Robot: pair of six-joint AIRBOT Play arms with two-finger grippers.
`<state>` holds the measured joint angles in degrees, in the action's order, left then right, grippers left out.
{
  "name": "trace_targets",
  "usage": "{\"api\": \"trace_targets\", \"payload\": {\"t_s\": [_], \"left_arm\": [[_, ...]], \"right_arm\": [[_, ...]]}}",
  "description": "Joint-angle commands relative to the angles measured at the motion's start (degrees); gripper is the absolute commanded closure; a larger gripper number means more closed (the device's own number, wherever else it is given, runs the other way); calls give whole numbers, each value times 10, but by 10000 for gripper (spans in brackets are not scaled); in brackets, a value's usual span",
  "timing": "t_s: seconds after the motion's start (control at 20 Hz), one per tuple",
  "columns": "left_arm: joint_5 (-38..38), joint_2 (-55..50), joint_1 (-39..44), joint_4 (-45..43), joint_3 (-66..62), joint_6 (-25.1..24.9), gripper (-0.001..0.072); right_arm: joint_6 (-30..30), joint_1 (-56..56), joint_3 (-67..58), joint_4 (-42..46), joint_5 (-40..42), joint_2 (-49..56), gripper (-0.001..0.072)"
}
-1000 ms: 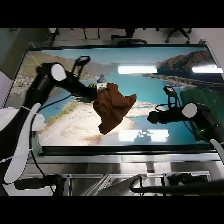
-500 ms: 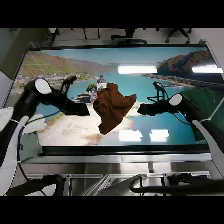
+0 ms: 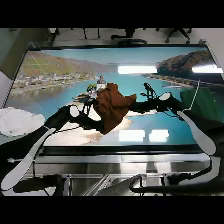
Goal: Fold the shirts.
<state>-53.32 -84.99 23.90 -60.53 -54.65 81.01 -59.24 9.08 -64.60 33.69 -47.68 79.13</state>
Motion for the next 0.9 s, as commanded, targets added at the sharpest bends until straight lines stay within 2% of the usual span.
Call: {"api": "trace_targets", "payload": {"t_s": [0.0, 0.1, 0.15, 0.2, 0.25, 0.4, 0.6, 0.75, 0.85], "left_arm": [[14, -59, 13, 28, -45, 0, 120], [6, -73, 13, 36, -71, 0, 121], [-3, -77, 13, 36, -80, 0, 209], [-12, -79, 12, 36, -85, 0, 541], [-17, -78, 10, 36, -85, -1, 694], [-49, -56, -6, 36, -85, -10, 696], [-94, 69, -70, 39, -106, -15, 697], [-145, 158, -142, 120, -207, -15, 697], [-144, 201, -182, 176, -277, -15, 697]], "right_arm": [[35, 11, -25, -18, 15, 35, 331], [47, 20, -36, -39, 23, 50, 366], [46, 21, -40, -47, 23, 56, 370], [47, 21, -40, -55, 21, 61, 453], [49, 21, -40, -55, 16, 60, 698], [61, -3, -54, -38, -42, 37, 696], [50, -94, -109, -24, -144, -57, 696], [49, -154, -197, -25, -210, -132, 696], [44, -177, -255, -24, -229, -181, 696]]}}
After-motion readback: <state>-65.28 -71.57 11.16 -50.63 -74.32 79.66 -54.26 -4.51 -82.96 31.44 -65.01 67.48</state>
